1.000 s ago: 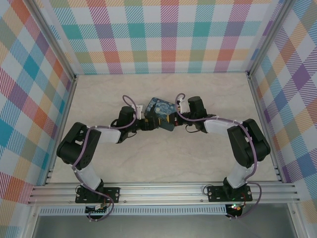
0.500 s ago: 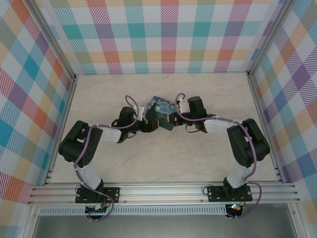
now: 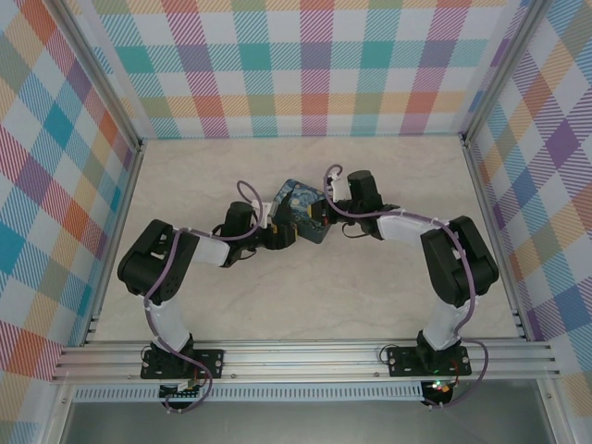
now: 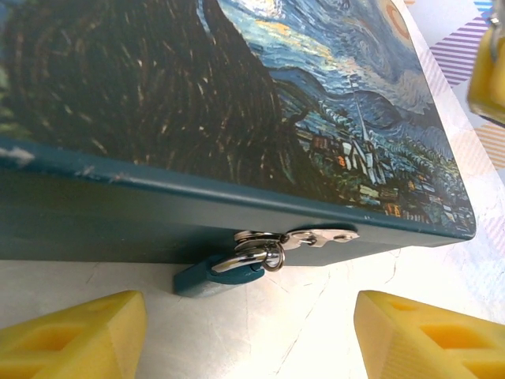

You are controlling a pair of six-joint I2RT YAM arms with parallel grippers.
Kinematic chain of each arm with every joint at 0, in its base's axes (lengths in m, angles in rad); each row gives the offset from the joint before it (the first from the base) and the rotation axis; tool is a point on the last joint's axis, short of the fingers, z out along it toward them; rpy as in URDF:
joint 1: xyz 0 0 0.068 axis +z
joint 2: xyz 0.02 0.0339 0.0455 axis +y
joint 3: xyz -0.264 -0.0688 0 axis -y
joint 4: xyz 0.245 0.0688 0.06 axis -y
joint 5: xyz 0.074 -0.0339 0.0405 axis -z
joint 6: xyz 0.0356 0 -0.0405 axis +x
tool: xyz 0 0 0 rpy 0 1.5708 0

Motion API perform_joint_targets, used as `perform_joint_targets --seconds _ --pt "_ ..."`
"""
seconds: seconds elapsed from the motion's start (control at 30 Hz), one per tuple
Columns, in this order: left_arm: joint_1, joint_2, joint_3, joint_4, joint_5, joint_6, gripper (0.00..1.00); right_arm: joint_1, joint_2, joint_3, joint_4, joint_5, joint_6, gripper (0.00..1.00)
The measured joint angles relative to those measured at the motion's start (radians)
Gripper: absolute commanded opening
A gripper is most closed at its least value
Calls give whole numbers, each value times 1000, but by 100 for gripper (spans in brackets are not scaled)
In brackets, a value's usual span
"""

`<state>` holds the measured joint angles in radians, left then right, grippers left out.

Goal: Unlock a padlock with a key

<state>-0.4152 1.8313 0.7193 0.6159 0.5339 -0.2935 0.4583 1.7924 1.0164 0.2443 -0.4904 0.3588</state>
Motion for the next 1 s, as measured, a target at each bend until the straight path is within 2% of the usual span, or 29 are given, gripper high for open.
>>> perform_joint_targets --seconds 0.37,0.7,1.0 --pt "0 15 2 13 4 27 70 0 32 25 -59 16 8 0" --pt "0 48 19 32 24 55 59 0 33 26 -60 19 23 0" --pt "2 76 26 71 42 91 58 0 33 26 -60 19 23 0"
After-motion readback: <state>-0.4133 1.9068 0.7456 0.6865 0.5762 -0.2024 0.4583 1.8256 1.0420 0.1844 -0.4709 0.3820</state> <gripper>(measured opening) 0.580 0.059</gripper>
